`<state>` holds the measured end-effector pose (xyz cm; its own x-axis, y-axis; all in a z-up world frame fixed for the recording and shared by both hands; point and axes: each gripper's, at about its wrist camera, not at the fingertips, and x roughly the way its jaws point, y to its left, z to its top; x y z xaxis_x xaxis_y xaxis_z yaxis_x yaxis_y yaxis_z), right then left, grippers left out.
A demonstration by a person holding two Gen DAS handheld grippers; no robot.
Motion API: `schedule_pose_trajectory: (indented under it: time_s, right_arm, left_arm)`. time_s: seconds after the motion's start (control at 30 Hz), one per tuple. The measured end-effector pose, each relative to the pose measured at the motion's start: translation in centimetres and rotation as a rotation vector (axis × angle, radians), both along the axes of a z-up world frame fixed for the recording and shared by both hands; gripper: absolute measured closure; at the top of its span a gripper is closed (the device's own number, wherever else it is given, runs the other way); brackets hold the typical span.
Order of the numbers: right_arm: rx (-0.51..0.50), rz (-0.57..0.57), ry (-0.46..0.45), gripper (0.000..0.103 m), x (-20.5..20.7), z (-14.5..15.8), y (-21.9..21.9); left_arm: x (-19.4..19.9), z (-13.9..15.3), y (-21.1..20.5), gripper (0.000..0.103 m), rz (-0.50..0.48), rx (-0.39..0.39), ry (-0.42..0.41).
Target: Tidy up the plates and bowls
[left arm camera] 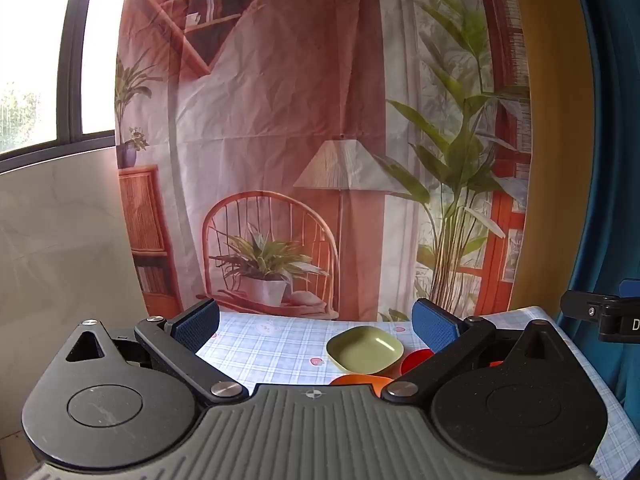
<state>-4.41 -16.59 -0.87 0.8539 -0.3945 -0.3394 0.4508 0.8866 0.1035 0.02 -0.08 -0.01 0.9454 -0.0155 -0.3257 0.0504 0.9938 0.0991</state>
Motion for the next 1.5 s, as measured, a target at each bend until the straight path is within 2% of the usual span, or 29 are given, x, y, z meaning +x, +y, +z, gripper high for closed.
schedule_pose_trajectory:
  time_s: [0.2,1.5]
  right_arm:
    - [0.009,0.001,0.005,0.0,-0.05,0.03,-0.38]
    - [0.018,0.001,0.002,0.0,-0.3,0.16,-0.95]
  left_arm:
    - [0.46,-0.05,0.42,0.0,0.007,-0.029,0.014]
    - [-0.34,0.07,0.0,0.0,-0.015,-0.021,0.007]
